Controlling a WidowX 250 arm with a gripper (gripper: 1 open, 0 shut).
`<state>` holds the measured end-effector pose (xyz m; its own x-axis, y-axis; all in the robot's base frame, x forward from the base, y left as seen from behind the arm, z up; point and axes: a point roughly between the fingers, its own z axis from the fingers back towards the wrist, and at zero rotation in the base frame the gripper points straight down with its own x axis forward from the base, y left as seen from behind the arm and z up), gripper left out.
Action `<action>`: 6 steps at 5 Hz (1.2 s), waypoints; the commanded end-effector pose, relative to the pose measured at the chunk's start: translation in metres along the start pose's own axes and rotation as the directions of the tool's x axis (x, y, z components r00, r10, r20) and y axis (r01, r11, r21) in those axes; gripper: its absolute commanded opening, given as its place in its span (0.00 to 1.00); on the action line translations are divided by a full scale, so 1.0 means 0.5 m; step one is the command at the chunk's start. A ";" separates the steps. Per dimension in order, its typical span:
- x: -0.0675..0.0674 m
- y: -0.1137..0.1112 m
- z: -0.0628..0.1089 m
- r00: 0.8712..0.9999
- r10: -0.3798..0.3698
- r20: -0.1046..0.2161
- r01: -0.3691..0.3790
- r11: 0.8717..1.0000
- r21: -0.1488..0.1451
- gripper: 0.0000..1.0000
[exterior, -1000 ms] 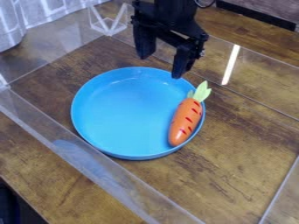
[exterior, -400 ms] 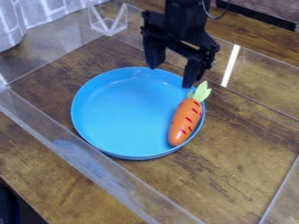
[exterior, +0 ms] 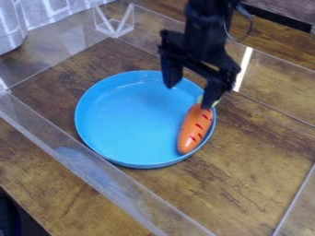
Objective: Put the carrot in the blue tray
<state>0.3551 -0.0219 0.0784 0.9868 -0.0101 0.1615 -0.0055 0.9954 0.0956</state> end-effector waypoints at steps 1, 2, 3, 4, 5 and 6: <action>0.016 -0.017 0.002 0.999 0.000 0.038 0.000 1.000 0.002 1.00; 0.018 -0.023 -0.026 1.000 0.004 0.023 -0.004 1.000 0.008 1.00; 0.019 -0.027 -0.050 1.000 0.007 0.007 -0.007 1.000 0.014 0.00; 0.024 -0.018 -0.036 1.000 -0.001 0.007 0.001 1.000 0.027 0.00; 0.028 -0.007 -0.026 1.000 -0.001 0.011 0.001 0.999 0.040 0.00; 0.034 0.003 -0.015 1.000 0.000 0.017 -0.001 0.999 0.053 0.00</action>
<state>0.3655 -0.0220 0.0506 0.9939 -0.0186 0.1088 0.0017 0.9881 0.1537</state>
